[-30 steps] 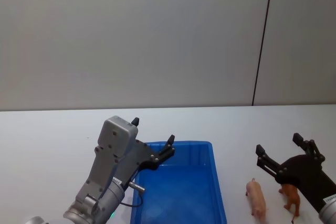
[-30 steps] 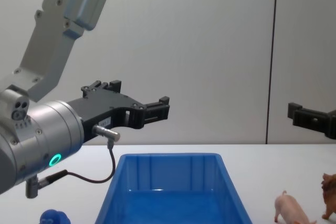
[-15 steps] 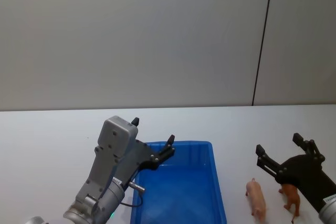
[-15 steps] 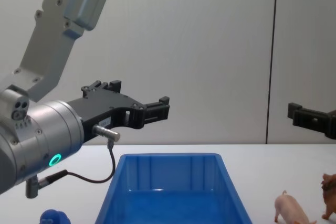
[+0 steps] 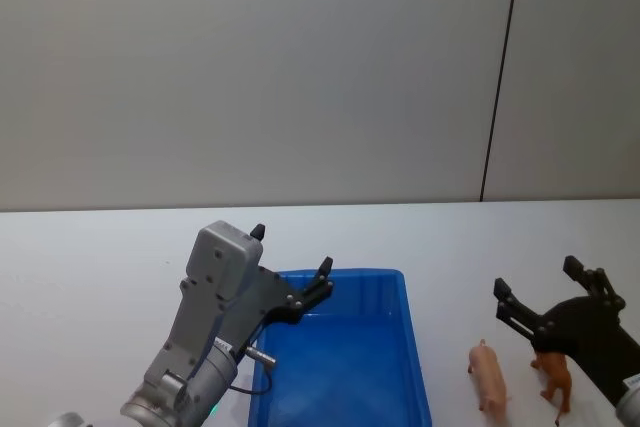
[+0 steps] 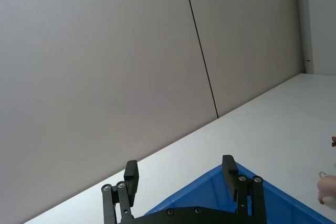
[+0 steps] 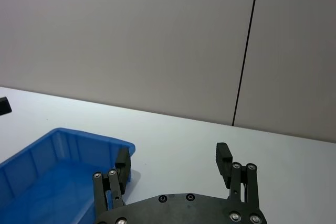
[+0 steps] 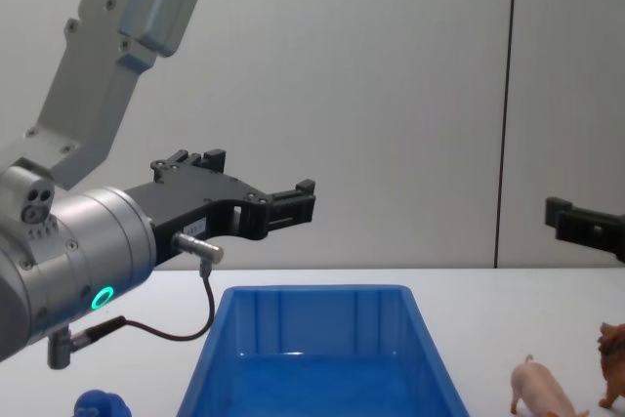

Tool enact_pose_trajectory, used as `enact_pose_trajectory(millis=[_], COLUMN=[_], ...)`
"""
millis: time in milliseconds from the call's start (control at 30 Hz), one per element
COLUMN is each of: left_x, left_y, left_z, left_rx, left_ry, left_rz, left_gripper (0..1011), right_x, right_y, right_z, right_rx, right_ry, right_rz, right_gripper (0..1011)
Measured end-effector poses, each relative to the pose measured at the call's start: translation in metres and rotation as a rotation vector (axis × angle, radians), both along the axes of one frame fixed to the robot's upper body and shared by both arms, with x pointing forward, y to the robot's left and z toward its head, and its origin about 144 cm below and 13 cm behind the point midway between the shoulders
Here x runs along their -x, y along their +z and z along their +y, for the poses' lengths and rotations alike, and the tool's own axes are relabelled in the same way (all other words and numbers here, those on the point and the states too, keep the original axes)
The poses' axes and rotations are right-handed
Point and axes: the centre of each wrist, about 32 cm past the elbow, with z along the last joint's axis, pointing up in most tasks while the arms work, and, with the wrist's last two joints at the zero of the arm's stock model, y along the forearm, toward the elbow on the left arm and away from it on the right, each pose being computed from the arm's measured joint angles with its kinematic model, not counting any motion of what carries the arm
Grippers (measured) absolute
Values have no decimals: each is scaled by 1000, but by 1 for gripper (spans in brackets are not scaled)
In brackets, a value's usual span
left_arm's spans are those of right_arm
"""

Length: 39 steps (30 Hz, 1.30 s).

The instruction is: Pick up the two dolls from the table and place them into the box.

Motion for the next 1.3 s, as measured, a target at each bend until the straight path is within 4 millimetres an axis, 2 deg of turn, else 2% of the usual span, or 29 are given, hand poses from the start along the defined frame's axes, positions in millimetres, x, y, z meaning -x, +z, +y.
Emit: enact_pose_trajectory(millis=[700,1300], left_x=[0,0], left_y=[0,0], left_z=[0,0], left_rx=[0,0], left_ry=[0,0], left_rz=[0,0], left_gripper=[1001,1001], right_x=[6,-7], right_y=[-16,-34], right_z=[-38,-45], right_rx=[50,77], right_ry=[-15,-30], right_rz=[152,301], right_gripper=[1001,1001])
